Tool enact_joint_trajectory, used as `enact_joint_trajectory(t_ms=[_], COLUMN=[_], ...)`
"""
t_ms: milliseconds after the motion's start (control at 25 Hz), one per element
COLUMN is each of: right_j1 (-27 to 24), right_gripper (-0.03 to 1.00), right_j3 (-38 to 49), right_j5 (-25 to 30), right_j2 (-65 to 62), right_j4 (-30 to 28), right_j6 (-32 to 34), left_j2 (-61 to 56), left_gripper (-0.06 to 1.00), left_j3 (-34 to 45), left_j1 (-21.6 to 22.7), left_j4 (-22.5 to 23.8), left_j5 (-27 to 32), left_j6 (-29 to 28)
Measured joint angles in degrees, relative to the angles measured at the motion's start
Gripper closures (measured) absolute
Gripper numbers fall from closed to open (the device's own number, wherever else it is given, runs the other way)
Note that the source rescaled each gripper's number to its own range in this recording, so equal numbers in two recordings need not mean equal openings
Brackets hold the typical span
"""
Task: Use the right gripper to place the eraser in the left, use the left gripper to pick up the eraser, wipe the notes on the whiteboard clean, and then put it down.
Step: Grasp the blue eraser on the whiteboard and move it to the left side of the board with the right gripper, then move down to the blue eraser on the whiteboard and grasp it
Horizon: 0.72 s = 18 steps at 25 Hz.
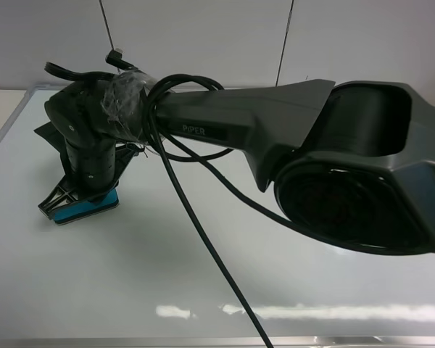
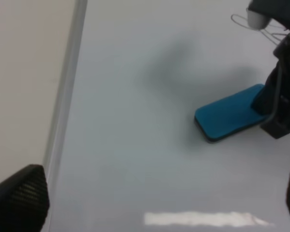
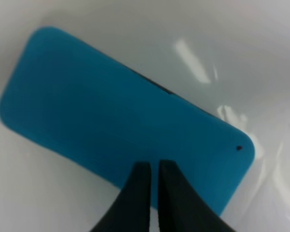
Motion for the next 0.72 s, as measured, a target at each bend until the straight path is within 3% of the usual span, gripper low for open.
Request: enact_joint_trajectory(t_ms=[80, 160, 320, 400, 520, 720], right_j1=[0.0, 0.0, 0.0, 0.0, 0.0, -0.2], right_gripper=[0.92, 0.79, 0.22, 0.06, -0.01, -0.03], right_j3=[0.1, 0.1, 0.1, 0.1, 0.1, 0.1], right_j5=[-0.4, -0.7, -0.8, 0.2, 3.5, 6.9], right_j2=[-1.9, -4.1, -8.8, -10.8, -13.7, -19.9], right_j4=[0.1, -0.3, -3.9, -7.2, -12.8, -17.7], right_j6=[0.9, 1.8, 4.8, 6.8, 7.9, 8.0], left_j2=[0.0, 0.0, 0.0, 0.0, 0.0, 0.0], left_gripper=[-0.06, -0.06, -0.06, -0.06, -0.06, -0.06], left_j3=[0.0, 0.0, 0.0, 0.0, 0.0, 0.0], left_j1=[0.0, 0.0, 0.0, 0.0, 0.0, 0.0], left_j4=[0.0, 0.0, 0.0, 0.0, 0.0, 0.0], left_j5=[0.0, 0.0, 0.0, 0.0, 0.0, 0.0], left_j6=[0.0, 0.0, 0.0, 0.0, 0.0, 0.0])
